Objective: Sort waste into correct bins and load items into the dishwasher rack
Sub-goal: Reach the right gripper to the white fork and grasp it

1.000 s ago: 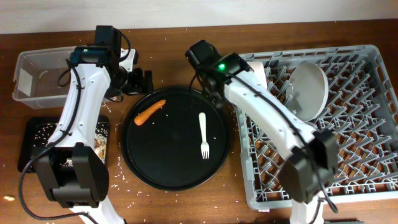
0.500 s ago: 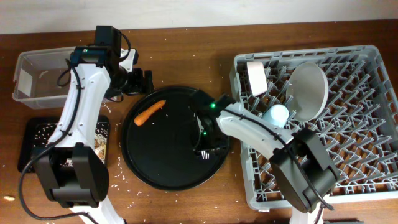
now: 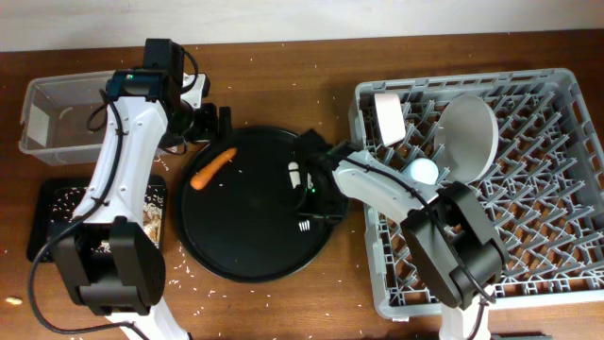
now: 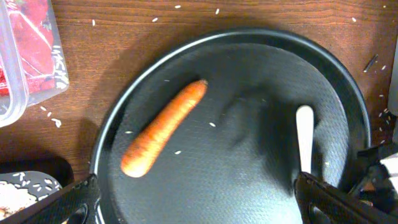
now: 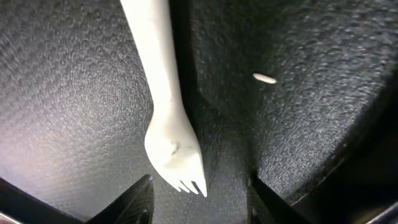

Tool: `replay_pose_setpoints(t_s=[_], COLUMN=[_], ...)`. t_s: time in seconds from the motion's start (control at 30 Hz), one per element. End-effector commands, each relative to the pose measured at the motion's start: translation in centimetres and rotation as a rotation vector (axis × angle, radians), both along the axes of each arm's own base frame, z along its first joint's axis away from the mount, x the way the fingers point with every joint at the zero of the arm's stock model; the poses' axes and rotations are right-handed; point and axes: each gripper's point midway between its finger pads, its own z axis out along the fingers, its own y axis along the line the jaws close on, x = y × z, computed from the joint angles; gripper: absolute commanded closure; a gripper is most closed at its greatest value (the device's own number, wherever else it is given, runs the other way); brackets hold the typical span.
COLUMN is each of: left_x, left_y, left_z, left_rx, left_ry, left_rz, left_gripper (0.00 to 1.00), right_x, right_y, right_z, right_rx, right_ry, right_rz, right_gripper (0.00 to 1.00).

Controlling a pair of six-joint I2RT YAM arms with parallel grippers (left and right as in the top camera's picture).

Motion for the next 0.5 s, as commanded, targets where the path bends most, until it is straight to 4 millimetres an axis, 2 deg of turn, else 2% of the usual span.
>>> replay_pose_setpoints(t_s=[0.0, 0.17, 0.3, 0.47], left_x=[0.2, 0.2, 0.2, 0.1], left_y=[0.2, 0.2, 0.2, -0.5], left_z=[1.7, 1.7, 1.7, 1.7], left_rx=[0.001, 0.001, 0.001, 0.000], left_ry=[-0.044, -0.044, -0.044, -0.044], left_rz=[0.006, 0.006, 0.006, -0.010], left_gripper=[0.01, 0.01, 0.01, 0.01], right_x=[0.4, 4.3, 4.1, 3.7], right_y=[0.4, 0.6, 1.5, 1.8], right_z=[-0.6, 1.5, 1.4, 0.6], right_rx=[0.004, -0.068, -0.132, -0.163], right_ry=[0.003, -0.187, -0.264, -0.273], right_rz=[-0.009, 0.043, 0.109, 0.131], right_gripper=[0.55, 0.56, 0.55, 0.55])
